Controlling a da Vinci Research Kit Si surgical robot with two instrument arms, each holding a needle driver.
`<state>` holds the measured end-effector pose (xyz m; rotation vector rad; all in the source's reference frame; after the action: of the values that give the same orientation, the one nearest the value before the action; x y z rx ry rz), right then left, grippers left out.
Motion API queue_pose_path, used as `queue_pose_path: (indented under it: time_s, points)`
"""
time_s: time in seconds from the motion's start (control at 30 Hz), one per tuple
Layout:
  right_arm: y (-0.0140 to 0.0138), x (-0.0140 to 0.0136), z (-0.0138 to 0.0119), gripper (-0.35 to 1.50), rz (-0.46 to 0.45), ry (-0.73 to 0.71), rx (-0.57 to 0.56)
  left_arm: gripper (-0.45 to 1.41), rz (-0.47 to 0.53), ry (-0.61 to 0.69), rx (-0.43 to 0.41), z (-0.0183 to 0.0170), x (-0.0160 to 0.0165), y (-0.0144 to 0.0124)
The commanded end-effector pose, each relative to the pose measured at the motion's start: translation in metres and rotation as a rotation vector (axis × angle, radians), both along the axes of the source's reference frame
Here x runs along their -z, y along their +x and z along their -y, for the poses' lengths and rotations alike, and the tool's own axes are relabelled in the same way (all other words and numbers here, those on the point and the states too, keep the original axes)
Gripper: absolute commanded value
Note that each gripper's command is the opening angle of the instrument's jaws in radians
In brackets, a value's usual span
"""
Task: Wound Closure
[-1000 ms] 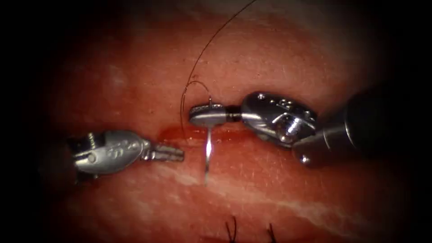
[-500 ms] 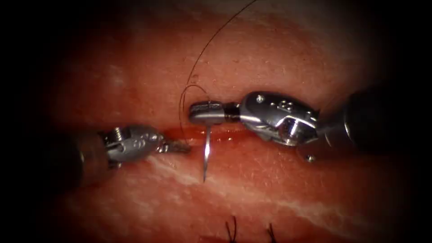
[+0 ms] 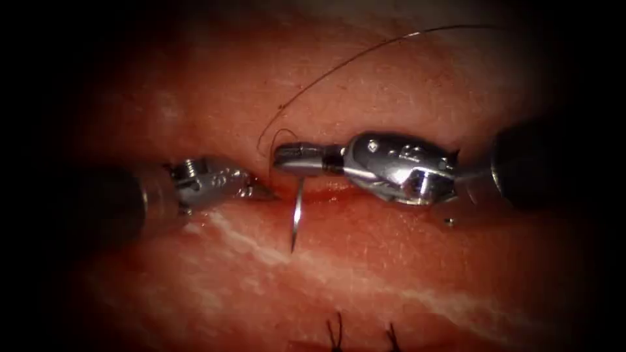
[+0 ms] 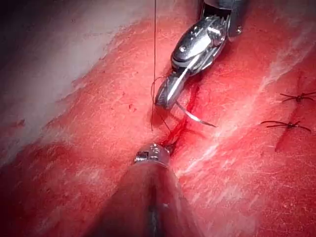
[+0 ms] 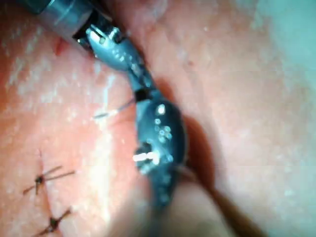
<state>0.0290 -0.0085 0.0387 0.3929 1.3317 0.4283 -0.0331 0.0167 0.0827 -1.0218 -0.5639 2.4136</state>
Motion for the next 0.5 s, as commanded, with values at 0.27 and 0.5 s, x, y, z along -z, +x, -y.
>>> queue_pose_path:
  time_s: [0.27, 0.5]
  points:
    - [0.0009, -0.0017, -0.0001, -0.35, -0.011, -0.05, 0.008, -0.45, -0.025, 0.12, -0.102, 0.0002, -0.0006, -0.0015]
    - [0.0016, -0.0039, -0.0012, -0.35, -0.008, -0.093, 0.002, -0.45, 0.006, 0.139, -0.152, 0.0019, 0.0033, -0.0016]
